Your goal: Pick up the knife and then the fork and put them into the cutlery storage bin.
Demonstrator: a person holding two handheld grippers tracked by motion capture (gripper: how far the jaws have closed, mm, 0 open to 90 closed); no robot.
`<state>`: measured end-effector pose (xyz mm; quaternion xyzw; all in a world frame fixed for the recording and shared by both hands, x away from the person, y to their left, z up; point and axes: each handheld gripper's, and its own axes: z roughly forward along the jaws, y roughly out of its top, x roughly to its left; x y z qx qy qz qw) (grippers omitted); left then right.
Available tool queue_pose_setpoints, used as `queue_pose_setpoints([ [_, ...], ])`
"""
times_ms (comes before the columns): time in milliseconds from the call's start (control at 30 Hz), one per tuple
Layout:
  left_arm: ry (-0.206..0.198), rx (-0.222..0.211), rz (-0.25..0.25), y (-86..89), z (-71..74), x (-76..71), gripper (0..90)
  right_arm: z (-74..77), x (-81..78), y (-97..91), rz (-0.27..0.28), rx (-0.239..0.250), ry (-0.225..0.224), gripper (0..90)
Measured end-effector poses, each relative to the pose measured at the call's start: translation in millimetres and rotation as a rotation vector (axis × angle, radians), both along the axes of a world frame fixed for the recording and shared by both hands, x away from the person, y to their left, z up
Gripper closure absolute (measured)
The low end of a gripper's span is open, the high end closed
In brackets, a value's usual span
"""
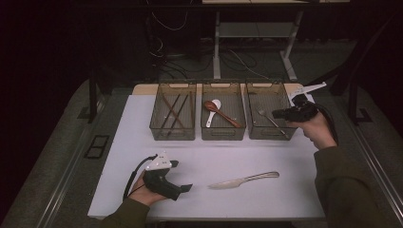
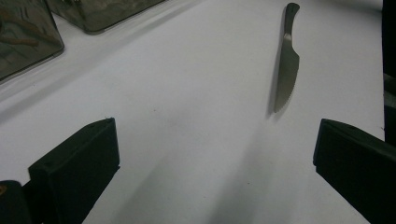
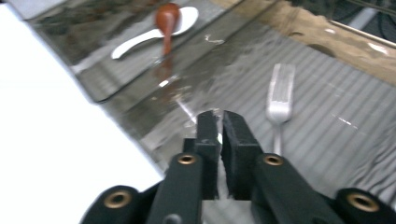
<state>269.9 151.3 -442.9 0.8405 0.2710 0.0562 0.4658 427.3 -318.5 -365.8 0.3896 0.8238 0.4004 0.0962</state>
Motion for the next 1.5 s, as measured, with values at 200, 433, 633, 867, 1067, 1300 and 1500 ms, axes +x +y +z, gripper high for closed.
queue_pose_setpoints([
  [200, -0.001, 0.000, 0.002, 0.0, 0.2, 0.0, 0.0, -8.0, -29.4, 9.4, 0.096, -0.033, 0.003, 89.7],
  [433, -0.002, 0.001, 0.004, 0.6, 0.6, -0.1, 0.0, -28.4, -53.6, 14.8, 0.155, -0.053, 0.030, 89.7],
  [633, -0.012, 0.022, 0.008, 0.5, -0.4, 0.0, 0.0, -44.0, -74.9, 21.8, 0.209, -0.088, 0.066, 89.7],
  [867, -0.016, 0.030, 0.009, 0.8, -0.7, -0.1, 0.0, -64.0, -97.2, 28.8, 0.275, -0.157, 0.114, 89.7],
  [1067, -0.015, 0.029, 0.010, 0.5, -1.0, 0.2, 0.0, -69.0, -107.1, 29.7, 0.305, -0.187, 0.125, 89.7],
  [1300, -0.015, 0.028, 0.009, 0.5, -0.6, -0.2, 0.0, -69.6, -111.4, 29.9, 0.322, -0.192, 0.125, 89.8],
  [1500, -0.014, 0.024, 0.007, 0.4, -0.5, -0.3, 0.0, -68.5, -118.6, 30.4, 0.351, -0.204, 0.131, 89.8],
])
